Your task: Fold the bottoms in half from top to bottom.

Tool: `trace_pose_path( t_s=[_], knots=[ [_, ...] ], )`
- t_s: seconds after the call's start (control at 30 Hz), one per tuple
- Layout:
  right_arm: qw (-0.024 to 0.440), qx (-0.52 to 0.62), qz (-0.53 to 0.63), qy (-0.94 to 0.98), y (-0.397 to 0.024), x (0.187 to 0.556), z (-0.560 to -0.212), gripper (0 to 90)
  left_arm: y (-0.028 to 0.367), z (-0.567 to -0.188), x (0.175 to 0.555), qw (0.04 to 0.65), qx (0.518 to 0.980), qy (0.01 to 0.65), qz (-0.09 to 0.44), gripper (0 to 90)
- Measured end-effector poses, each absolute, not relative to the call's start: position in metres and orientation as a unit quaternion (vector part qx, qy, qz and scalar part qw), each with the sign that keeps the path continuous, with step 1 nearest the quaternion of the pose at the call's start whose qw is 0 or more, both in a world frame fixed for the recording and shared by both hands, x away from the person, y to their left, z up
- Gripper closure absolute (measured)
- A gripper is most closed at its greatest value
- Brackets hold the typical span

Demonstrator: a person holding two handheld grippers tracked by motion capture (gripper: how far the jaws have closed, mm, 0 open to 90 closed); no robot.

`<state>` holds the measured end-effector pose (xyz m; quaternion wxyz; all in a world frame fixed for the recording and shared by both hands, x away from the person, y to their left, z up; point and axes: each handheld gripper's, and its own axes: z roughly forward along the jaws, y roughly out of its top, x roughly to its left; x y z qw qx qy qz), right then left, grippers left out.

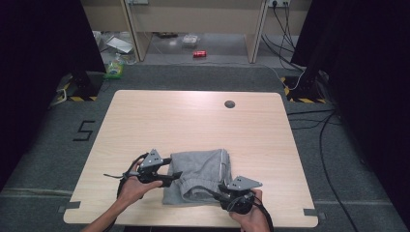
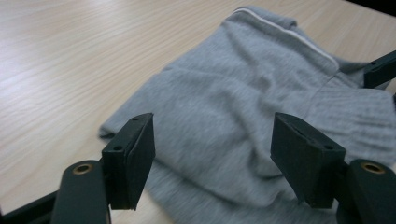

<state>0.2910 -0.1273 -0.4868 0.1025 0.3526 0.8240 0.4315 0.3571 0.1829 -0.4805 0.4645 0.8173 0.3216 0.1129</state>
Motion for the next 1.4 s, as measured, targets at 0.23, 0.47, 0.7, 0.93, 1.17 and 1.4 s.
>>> trace_pose_path(
  t_s=[0.23, 0.47, 0.7, 0.93, 1.17, 1.4],
  knots=[
    [0.103, 0.347, 0.419, 0.833, -0.130, 0.287, -0.489, 57.0, 0.177, -0.492, 0.343, 0.436, 0.841, 0.301, 0.106, 28.0],
    [0.091, 0.351, 0.440, 0.821, -0.133, 0.288, -0.482, 53.2, 0.181, -0.505, 0.339, 0.412, 0.856, 0.292, 0.108, 28.5],
    [0.113, 0.326, 0.462, 0.817, -0.109, 0.310, -0.456, 52.7, 0.181, -0.507, 0.338, 0.406, 0.860, 0.287, 0.112, 28.8],
    [0.084, 0.334, 0.415, 0.842, -0.101, 0.318, -0.486, 58.5, 0.184, -0.509, 0.337, 0.406, 0.859, 0.290, 0.113, 29.0],
    [0.088, 0.343, 0.412, 0.839, -0.108, 0.308, -0.496, 56.0, 0.184, -0.509, 0.337, 0.405, 0.859, 0.291, 0.113, 29.1],
    [0.089, 0.364, 0.458, 0.806, -0.119, 0.320, -0.472, 42.7, 0.192, -0.498, 0.341, 0.431, 0.842, 0.306, 0.111, 28.6]
  ],
)
